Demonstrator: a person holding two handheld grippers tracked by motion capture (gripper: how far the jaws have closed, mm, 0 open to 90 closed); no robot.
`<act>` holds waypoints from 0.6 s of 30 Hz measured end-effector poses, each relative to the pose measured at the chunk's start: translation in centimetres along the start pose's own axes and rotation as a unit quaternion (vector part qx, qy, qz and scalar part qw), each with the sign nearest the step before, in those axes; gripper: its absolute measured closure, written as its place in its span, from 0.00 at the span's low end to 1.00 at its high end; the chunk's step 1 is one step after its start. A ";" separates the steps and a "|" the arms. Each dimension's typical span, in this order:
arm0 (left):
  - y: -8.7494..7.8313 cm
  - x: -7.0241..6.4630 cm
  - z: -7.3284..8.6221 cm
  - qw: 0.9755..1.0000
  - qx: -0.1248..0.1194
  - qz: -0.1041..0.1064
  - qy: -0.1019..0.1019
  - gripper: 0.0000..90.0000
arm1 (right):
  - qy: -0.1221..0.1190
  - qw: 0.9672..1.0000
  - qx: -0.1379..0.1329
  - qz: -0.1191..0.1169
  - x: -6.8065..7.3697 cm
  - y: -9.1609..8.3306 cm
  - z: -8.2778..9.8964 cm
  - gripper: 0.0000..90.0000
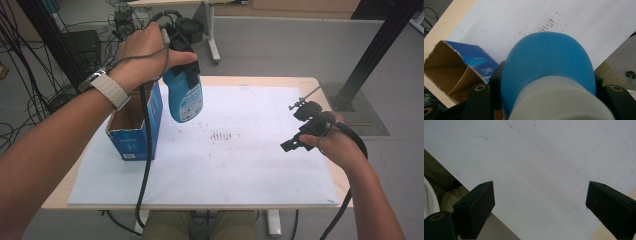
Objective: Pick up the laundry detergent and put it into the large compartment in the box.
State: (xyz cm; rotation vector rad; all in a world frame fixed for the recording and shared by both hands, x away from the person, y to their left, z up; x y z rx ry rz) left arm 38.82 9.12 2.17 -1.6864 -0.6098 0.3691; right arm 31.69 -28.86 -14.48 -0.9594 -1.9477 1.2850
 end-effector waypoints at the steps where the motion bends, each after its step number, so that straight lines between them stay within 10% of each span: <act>1: -0.2 0.2 0.1 1.000 0.001 -0.002 -0.006 0.44 | -0.001 1.000 -0.001 0.000 0.0 0.0 0.0 0.09; 18: -3.2 3.4 1.6 0.994 0.005 -0.014 -0.107 0.44 | -0.007 1.000 -0.007 -0.004 0.0 0.0 -0.1 0.09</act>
Point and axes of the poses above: each handheld gripper's, and its own axes: y roughly forward along the jaws, z roughly out of its underside, x roughly to its left, the point moved 1 cm from there along y, roughly forward along the jaws, and after that the axes turned 9 degrees about y, right-handed, at the moved point
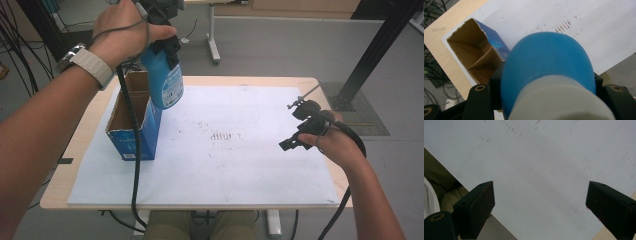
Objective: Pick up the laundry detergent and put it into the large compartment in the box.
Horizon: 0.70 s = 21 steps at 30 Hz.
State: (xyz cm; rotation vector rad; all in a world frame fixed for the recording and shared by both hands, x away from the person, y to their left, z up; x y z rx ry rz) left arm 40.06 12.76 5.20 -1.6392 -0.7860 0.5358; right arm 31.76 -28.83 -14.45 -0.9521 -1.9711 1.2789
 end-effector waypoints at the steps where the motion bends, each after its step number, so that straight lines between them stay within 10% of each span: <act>1: -0.1 0.2 0.0 1.000 0.000 0.001 -0.004 0.44 | -0.001 1.000 -0.001 0.000 0.0 0.0 0.0 0.09; 21: -2.0 3.5 1.7 0.995 0.010 -0.008 -0.094 0.44 | -0.014 1.000 -0.002 -0.010 -0.3 0.4 -0.6 0.09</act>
Point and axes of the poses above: each handheld gripper's, and its own axes: y roughly forward along the jaws, z roughly out of its underside, x roughly to its left, the point moved 1 cm from there along y, roughly forward along the jaws, and after that the axes turned 9 degrees about y, right-handed, at the moved point
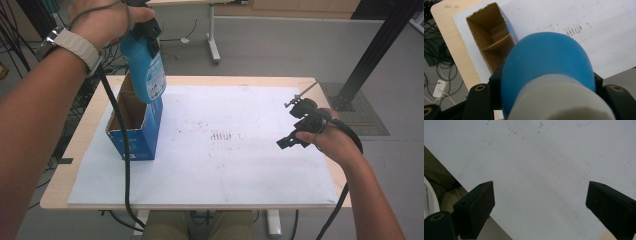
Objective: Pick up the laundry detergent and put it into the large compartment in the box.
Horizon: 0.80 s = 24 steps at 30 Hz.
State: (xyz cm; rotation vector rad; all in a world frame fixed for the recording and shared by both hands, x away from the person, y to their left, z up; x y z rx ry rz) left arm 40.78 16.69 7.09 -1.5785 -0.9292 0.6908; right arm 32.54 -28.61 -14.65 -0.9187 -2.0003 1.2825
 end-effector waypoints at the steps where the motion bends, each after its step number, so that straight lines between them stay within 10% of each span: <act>1: 0.0 0.3 0.2 1.000 -0.001 0.001 -0.006 0.44 | 0.000 1.000 -0.001 -0.001 -0.1 0.0 0.0 0.09; 24: 0.8 4.2 1.7 0.995 0.014 -0.021 -0.101 0.44 | -0.003 1.000 -0.003 -0.004 -0.7 0.2 0.1 0.09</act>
Point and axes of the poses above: each handheld gripper's, and its own axes: y roughly forward along the jaws, z roughly out of its underside, x roughly to its left, the point moved 1 cm from there along y, roughly forward along the jaws, and after that the axes turned 9 degrees about y, right-handed, at the moved point
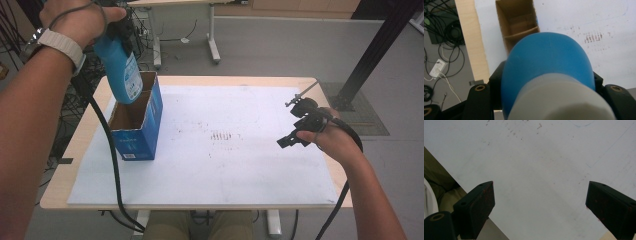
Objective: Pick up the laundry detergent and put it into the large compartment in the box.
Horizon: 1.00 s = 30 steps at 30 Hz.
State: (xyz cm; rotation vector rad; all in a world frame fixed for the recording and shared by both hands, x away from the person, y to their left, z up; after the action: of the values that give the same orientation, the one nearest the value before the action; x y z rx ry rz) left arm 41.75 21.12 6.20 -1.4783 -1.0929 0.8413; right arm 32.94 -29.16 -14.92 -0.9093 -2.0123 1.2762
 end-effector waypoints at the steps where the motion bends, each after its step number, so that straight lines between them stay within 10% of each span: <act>1: 0.1 0.0 0.1 1.000 -0.002 -0.002 -0.004 0.44 | 0.000 1.000 0.000 -0.001 0.0 0.0 0.0 0.09; 30: 4.3 1.2 -0.1 1.000 0.011 -0.007 -0.025 0.44 | 0.005 1.000 -0.003 -0.006 -0.5 0.3 0.2 0.09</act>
State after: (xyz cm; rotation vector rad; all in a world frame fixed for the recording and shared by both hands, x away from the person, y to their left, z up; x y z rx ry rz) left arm 43.06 22.20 2.07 -1.4354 -1.1272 0.8820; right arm 33.11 -29.57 -15.30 -0.9037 -2.0132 1.2577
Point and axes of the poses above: each handheld gripper's, and its own axes: y roughly forward along the jaws, z roughly out of its underside, x roughly to its left, the point moved 1 cm from there along y, roughly forward along the jaws, and after that the axes turned 9 degrees about y, right-handed, at the moved point
